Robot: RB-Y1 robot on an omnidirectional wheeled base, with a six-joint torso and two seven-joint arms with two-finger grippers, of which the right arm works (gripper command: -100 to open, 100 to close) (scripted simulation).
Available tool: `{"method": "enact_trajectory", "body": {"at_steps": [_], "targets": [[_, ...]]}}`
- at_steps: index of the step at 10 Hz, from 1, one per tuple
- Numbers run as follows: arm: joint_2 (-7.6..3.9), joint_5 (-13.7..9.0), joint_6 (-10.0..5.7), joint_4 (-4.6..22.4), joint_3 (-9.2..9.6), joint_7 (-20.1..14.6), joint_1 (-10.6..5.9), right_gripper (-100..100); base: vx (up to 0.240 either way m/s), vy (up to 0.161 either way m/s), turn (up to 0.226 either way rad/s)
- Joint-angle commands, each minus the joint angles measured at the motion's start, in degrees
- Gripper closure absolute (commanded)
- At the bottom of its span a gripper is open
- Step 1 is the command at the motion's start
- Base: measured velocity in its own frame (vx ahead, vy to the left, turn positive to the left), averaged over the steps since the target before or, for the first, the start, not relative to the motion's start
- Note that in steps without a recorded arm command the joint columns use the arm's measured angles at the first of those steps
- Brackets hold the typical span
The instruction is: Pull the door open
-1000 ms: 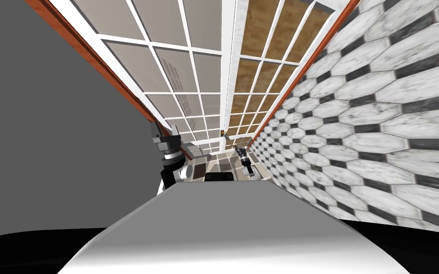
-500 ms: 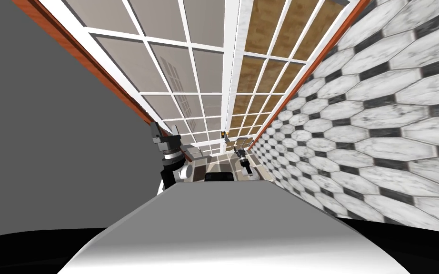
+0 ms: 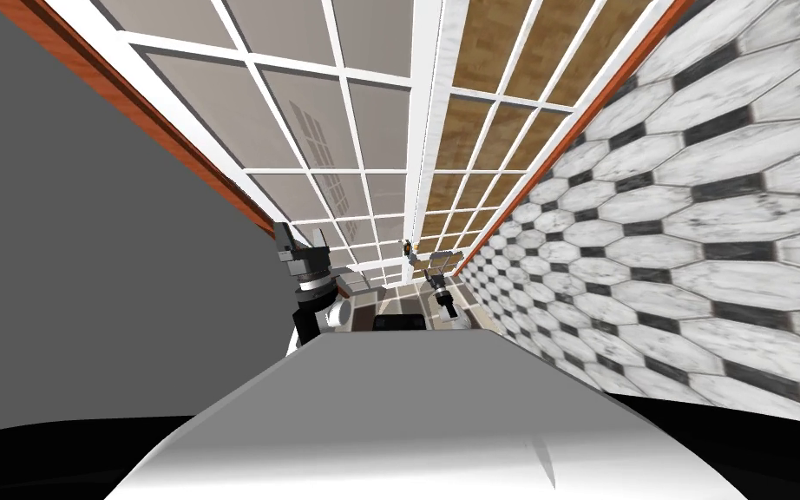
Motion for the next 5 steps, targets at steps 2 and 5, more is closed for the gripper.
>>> {"method": "enact_trajectory", "body": {"at_steps": [2,5], "targets": [[0.32,0.5,-0.69,2.6,-0.23,2.4,-0.94,-100,0.092,0.015,0.006],[0.96,1.2,-1.75,6.8,-0.62,5.8,-2.62,-100,0.142,0.0,0.01]]}}
